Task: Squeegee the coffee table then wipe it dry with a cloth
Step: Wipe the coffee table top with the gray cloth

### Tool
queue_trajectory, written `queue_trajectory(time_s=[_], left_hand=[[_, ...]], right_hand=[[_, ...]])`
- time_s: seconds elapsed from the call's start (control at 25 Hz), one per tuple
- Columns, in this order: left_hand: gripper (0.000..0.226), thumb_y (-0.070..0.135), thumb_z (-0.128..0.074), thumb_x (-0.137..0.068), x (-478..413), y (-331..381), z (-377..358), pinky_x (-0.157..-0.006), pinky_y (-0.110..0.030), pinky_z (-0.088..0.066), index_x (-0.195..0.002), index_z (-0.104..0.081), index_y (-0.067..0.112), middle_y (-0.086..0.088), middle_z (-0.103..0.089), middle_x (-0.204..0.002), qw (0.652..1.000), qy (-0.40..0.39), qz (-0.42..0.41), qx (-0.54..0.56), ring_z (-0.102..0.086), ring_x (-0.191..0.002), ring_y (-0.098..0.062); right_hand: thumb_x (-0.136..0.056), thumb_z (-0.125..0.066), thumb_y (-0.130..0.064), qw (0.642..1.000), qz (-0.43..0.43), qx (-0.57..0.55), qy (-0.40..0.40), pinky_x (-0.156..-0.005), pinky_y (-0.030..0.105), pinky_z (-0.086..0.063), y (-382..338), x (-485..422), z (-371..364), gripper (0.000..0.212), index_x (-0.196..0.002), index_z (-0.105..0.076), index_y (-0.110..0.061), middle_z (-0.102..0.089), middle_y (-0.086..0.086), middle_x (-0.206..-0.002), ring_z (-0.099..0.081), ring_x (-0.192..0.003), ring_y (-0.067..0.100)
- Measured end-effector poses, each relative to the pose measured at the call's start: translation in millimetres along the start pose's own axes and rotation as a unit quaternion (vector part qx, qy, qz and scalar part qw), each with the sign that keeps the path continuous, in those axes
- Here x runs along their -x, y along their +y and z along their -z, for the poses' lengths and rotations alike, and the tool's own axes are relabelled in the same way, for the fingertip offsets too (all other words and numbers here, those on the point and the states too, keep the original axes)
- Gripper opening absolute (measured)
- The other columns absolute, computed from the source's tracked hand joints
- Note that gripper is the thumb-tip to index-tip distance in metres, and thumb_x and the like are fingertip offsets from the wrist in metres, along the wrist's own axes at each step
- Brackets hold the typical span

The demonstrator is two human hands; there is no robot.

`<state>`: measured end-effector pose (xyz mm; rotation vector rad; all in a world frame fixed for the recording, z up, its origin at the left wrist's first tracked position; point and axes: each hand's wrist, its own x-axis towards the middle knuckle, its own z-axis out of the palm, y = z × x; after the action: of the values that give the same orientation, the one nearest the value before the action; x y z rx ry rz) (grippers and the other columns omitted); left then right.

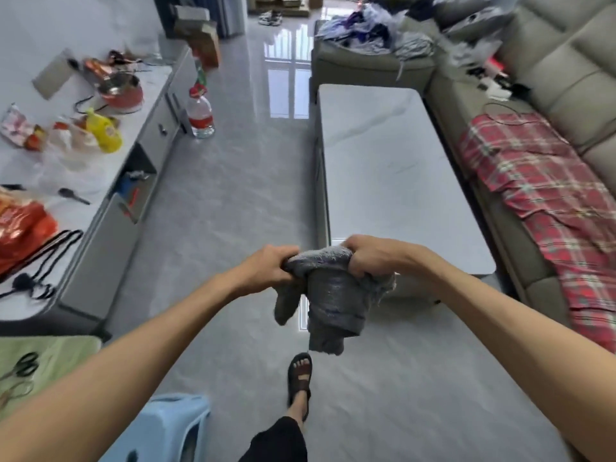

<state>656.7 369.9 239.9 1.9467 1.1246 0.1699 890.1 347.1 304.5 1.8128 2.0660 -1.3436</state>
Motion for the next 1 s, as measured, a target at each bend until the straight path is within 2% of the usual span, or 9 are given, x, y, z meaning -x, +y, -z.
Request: queue_trajectory(time_s=[0.16,0.32,0.44,0.52,0.68,0.76,0.84,0.92,1.0], left_hand=[[0.015,0.030,-0.061,-0.063,-102,32,5,-0.052,-0.015,-0.036,-0.067,-0.047,0.034,0.018,-0.052,-0.059,0.994,-0.100,-0.028,-0.029,-0.046,-0.055,0.001],[0.020,0.035,-0.065,-0.061,-202,84,17,-0.067,-0.031,-0.047,-0.077,-0.057,0.027,0.007,-0.063,-0.073,0.987,-0.139,-0.035,-0.067,-0.057,-0.070,-0.012],[0.023,0.034,-0.072,-0.068,-261,104,22,-0.075,-0.032,-0.052,-0.090,-0.064,0.032,0.003,-0.070,-0.087,0.991,-0.096,-0.029,-0.089,-0.065,-0.083,-0.019],[0.022,0.028,-0.073,-0.076,-301,105,7,-0.083,-0.033,-0.054,-0.097,-0.066,0.023,-0.001,-0.072,-0.095,0.998,-0.045,-0.007,-0.045,-0.067,-0.090,-0.020],[0.021,0.018,-0.069,-0.083,-374,87,-48,-0.093,-0.039,-0.052,-0.103,-0.065,0.014,-0.008,-0.072,-0.103,0.991,-0.014,0.124,0.053,-0.067,-0.097,-0.024],[0.016,0.017,-0.067,-0.084,-409,75,-77,-0.090,-0.037,-0.050,-0.099,-0.065,0.017,-0.007,-0.072,-0.100,0.979,-0.027,0.185,0.085,-0.065,-0.092,-0.022],[0.013,0.019,-0.065,-0.084,-449,65,-107,-0.085,-0.036,-0.050,-0.097,-0.064,0.019,-0.004,-0.071,-0.097,0.969,-0.013,0.227,0.093,-0.063,-0.091,-0.021],[0.017,0.020,-0.063,-0.085,-487,59,-133,-0.082,-0.034,-0.049,-0.102,-0.064,0.019,-0.003,-0.070,-0.102,0.965,-0.015,0.250,0.081,-0.064,-0.098,-0.022],[0.021,0.022,-0.061,-0.087,-519,48,-153,-0.084,-0.034,-0.049,-0.107,-0.063,0.018,-0.002,-0.068,-0.108,0.960,-0.002,0.269,0.075,-0.063,-0.103,-0.022]], right_hand=[[-0.071,-0.075,-0.029,0.990,-0.041,-0.135,-0.008,-0.072,0.019,-0.052,93,-9,18,0.025,-0.095,-0.069,-0.024,-0.075,-0.006,-0.091,-0.069,-0.083,0.010],[-0.077,-0.074,-0.050,0.960,-0.070,-0.258,0.085,-0.080,0.025,-0.053,154,-19,48,0.033,-0.091,-0.073,-0.019,-0.076,-0.002,-0.093,-0.070,-0.088,0.011],[-0.072,-0.076,-0.052,0.912,-0.087,-0.392,0.085,-0.075,0.025,-0.056,191,-32,83,0.044,-0.095,-0.074,-0.014,-0.076,0.005,-0.095,-0.072,-0.089,0.021],[-0.070,-0.079,-0.049,0.872,-0.112,-0.470,0.083,-0.080,0.032,-0.057,227,-49,94,0.052,-0.101,-0.072,-0.009,-0.075,0.011,-0.098,-0.072,-0.092,0.028],[-0.080,-0.074,-0.033,0.779,-0.204,-0.576,0.143,-0.068,0.029,-0.057,316,-90,89,0.038,-0.105,-0.070,-0.004,-0.076,0.012,-0.094,-0.073,-0.087,0.026],[-0.083,-0.072,-0.025,0.770,-0.264,-0.543,0.207,-0.074,0.033,-0.057,372,-116,100,0.032,-0.104,-0.069,-0.001,-0.075,0.012,-0.093,-0.071,-0.087,0.028],[-0.081,-0.070,-0.027,0.808,-0.315,-0.425,0.259,-0.080,0.035,-0.052,436,-147,130,0.025,-0.092,-0.067,-0.004,-0.070,0.007,-0.092,-0.067,-0.089,0.026],[-0.082,-0.063,-0.034,0.859,-0.333,-0.255,0.293,-0.071,0.031,-0.043,490,-171,165,0.017,-0.079,-0.060,-0.017,-0.064,0.007,-0.087,-0.061,-0.084,0.027],[-0.085,-0.053,-0.039,0.885,-0.329,-0.102,0.314,-0.065,0.032,-0.039,537,-198,193,0.023,-0.075,-0.063,-0.022,-0.067,0.012,-0.083,-0.063,-0.081,0.035]])
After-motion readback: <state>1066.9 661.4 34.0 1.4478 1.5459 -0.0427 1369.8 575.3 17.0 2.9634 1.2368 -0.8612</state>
